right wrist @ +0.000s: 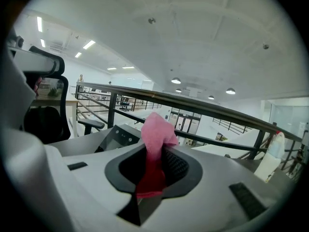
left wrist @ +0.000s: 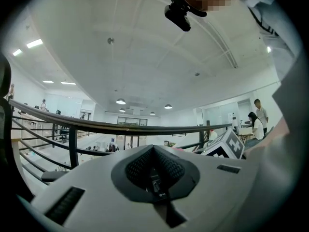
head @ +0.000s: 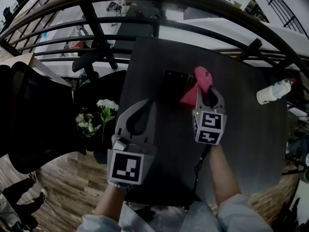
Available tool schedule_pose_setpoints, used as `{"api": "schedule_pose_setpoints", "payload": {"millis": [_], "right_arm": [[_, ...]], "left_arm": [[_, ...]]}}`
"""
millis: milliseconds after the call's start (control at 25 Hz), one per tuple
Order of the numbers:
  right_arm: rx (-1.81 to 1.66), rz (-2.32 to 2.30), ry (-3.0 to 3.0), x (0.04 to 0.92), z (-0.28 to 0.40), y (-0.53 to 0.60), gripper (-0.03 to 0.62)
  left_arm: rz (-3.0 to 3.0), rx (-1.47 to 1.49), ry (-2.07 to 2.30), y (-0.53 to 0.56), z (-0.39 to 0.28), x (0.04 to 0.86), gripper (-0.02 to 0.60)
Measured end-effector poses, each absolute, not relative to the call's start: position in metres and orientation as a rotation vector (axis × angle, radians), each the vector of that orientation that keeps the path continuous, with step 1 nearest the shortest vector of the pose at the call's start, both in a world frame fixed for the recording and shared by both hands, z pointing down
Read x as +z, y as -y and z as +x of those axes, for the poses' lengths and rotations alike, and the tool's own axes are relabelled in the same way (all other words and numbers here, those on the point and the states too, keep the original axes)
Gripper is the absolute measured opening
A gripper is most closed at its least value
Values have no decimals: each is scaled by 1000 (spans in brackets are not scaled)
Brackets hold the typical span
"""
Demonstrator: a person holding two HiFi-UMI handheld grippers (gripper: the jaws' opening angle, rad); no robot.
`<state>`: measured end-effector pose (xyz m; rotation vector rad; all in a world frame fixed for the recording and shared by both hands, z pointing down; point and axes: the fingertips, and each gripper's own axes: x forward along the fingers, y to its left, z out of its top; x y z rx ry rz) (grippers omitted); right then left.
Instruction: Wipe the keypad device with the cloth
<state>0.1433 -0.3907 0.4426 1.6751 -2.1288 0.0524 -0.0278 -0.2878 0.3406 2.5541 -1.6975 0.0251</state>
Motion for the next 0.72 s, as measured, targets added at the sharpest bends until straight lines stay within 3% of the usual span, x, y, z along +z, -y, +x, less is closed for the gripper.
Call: {"api": "schedule_pose_setpoints", "payload": {"millis": [720], "right_arm": [[-125, 1272, 2246, 480, 21, 381, 78]], "left_arm": [[2561, 85, 1711, 284, -50, 352, 2]]}}
